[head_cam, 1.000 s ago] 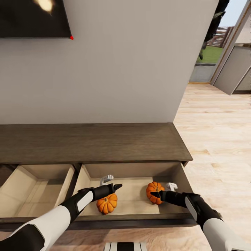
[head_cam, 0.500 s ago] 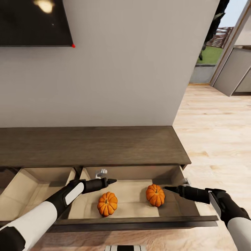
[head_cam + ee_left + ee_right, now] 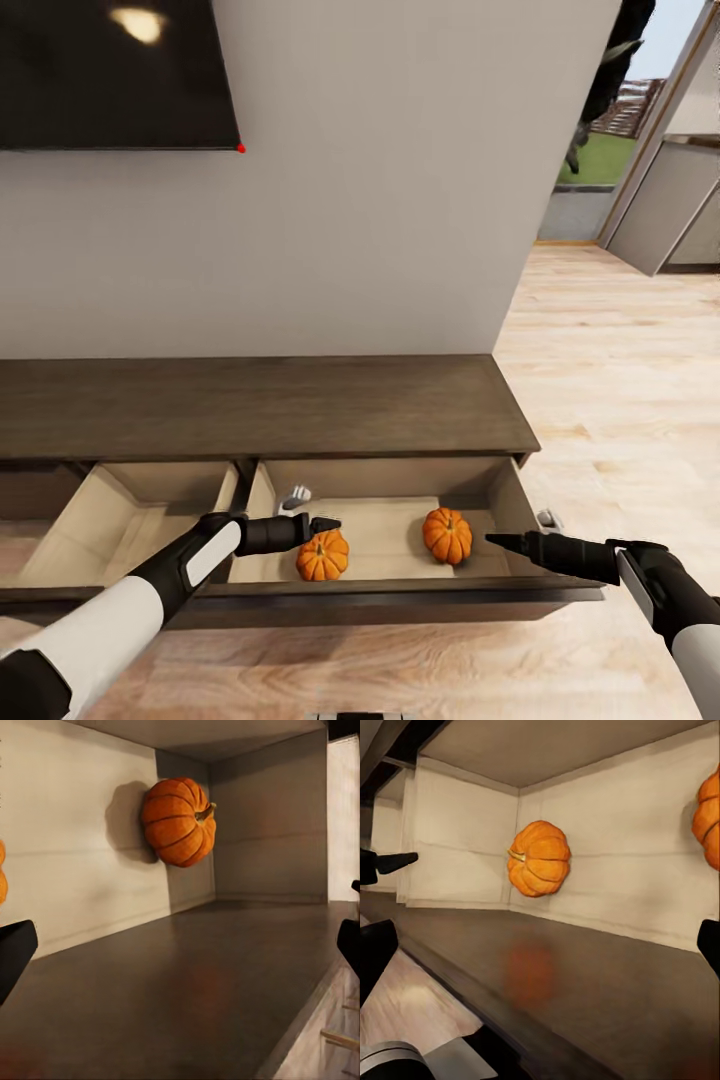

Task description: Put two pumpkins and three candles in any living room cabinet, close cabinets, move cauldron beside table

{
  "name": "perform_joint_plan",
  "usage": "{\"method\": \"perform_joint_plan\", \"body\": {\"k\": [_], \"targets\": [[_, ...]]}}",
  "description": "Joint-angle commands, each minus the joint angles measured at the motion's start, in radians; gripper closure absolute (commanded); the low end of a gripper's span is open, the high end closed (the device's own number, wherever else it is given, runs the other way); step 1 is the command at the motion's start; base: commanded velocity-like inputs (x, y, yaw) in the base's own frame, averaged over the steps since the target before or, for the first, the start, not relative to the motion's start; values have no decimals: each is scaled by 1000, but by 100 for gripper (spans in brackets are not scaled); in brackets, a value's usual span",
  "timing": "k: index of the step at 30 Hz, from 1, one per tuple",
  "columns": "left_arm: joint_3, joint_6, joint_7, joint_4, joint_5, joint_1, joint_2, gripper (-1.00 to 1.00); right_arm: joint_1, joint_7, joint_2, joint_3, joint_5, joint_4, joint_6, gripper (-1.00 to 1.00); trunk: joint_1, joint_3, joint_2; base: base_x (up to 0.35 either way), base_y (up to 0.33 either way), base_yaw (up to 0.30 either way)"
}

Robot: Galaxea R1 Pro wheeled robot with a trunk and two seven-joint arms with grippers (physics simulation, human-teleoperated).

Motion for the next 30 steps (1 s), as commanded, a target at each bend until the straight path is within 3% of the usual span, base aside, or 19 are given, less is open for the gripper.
{"method": "perform_joint_plan", "body": {"k": [1,5,10,18,22,30], "targets": [[0,0,0,0,0,0,0,-100,0,0,0,0,0,1,0,-100,-4,3,7,-295,102,0],[0,0,0,3,0,1,-2,-100,0,0,1,0,-2,9,0,-100,-19,16,35,-260,99,0],[-18,-16,-1,26,2,19,-28,-100,12,-4,8,1,4,22,-14,-100,-27,22,49,-44,20,0],[16,-1,-3,-8,2,40,18,-100,-18,3,3,-7,-18,12,6,-100,-27,22,49,0,0,0],[39,6,-3,-30,1,38,24,-100,-18,6,2,-9,-21,0,15,-100,-27,22,49,0,0,0],[84,39,-4,-75,10,39,54,-100,-18,37,0,-51,-19,-44,22,-100,-27,22,49,0,0,0]]}}
